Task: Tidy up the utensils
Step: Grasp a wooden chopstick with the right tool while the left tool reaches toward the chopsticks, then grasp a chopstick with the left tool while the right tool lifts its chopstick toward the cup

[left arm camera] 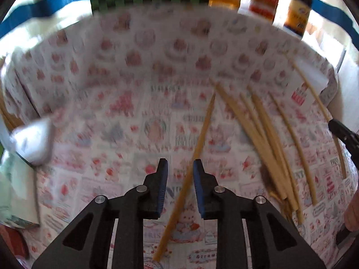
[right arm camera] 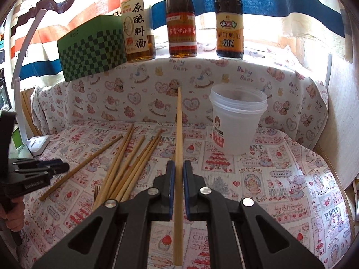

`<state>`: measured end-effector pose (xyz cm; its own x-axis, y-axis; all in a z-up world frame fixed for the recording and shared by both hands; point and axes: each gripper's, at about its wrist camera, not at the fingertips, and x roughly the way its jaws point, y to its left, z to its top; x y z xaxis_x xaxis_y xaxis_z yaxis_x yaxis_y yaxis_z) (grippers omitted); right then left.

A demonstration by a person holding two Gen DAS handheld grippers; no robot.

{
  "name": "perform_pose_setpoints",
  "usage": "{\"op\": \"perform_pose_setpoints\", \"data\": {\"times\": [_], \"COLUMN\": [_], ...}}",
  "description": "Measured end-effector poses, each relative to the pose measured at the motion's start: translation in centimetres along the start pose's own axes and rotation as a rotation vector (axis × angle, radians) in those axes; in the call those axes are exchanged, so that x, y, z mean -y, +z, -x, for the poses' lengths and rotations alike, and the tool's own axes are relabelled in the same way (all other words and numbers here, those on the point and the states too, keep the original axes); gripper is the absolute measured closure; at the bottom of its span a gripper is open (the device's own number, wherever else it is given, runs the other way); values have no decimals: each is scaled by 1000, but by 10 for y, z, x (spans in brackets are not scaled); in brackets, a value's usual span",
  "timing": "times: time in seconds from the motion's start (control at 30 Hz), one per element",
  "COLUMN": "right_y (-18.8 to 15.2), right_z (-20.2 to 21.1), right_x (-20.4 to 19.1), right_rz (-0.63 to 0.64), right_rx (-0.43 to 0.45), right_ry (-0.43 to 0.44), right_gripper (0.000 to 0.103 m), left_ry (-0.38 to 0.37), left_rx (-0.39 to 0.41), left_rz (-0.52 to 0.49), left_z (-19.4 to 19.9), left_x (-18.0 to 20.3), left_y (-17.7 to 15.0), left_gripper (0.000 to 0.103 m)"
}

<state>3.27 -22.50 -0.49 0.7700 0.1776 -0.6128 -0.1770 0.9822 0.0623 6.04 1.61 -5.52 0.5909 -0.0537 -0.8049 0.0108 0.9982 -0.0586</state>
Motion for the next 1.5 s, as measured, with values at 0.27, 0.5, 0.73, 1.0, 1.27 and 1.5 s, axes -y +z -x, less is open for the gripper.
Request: {"op": "perform_pose_setpoints", "data": {"times": [0.27, 0.5, 0.73, 1.0, 1.27, 1.5], "right_y": [0, 1, 7, 9, 10, 9], "right_z": [1, 5, 23, 34, 38, 36], "right_x": [0, 3, 12, 20, 23, 25], "right_rz": [-3, -22, -89, -132, -140, -152], "right_rx": [6, 32, 119, 178, 210, 199], "right_ry": [-4, -13, 20, 43, 37, 44], "right_gripper": [97, 97, 97, 97, 97, 97], "left_ry": [0, -74, -7, -121, -142, -157], "left_rx": [-28, -45, 272, 513, 566, 561], "left_rz": [-54, -15, -152, -68, -88, -67], "left_z": [0, 0, 53, 102, 117, 114], "left_x": [15, 6, 33, 13, 11, 6], "left_y": [-8, -4, -13, -11, -11, -11], "left_gripper": [80, 97, 97, 97, 97, 97]}}
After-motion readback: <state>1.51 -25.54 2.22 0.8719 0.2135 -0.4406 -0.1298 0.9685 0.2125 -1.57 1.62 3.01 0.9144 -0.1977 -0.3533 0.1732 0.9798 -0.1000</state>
